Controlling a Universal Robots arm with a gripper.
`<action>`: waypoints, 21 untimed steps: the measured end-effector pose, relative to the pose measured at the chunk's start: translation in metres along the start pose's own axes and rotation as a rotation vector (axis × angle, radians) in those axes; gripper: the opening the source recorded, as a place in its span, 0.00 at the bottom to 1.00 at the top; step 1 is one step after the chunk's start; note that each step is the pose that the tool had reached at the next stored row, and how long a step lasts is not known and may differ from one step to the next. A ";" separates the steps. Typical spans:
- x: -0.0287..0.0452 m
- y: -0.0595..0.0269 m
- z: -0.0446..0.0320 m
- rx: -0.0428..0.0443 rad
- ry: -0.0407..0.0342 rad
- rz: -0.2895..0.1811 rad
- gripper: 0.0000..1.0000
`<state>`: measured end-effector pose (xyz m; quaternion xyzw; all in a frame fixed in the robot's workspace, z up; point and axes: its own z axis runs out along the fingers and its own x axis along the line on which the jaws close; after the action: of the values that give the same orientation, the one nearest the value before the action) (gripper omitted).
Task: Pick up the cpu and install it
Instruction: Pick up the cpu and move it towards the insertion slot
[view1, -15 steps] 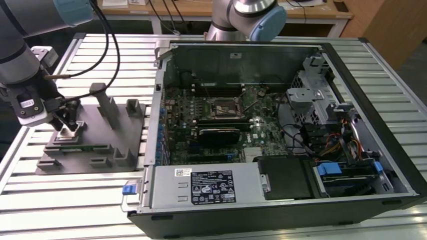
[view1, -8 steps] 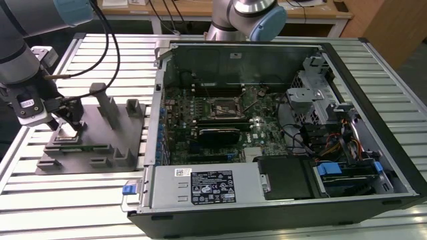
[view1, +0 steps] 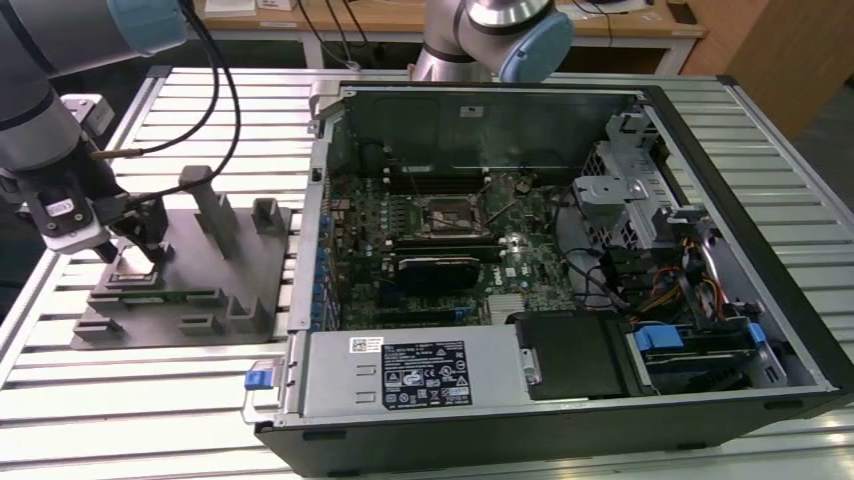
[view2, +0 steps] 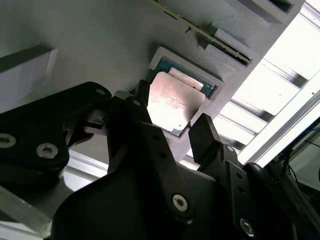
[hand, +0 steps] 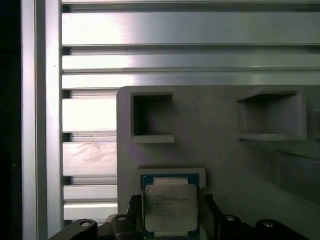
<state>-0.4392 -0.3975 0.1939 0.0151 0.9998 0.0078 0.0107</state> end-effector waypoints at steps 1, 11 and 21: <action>0.0000 0.0000 0.0002 -0.0001 0.0001 -0.003 0.59; 0.0000 -0.0015 0.0030 -0.0003 -0.0002 -0.006 0.59; 0.0002 -0.0017 0.0070 0.0045 0.0000 -0.014 0.59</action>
<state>-0.4393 -0.3991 0.1868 0.0079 0.9999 0.0055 0.0107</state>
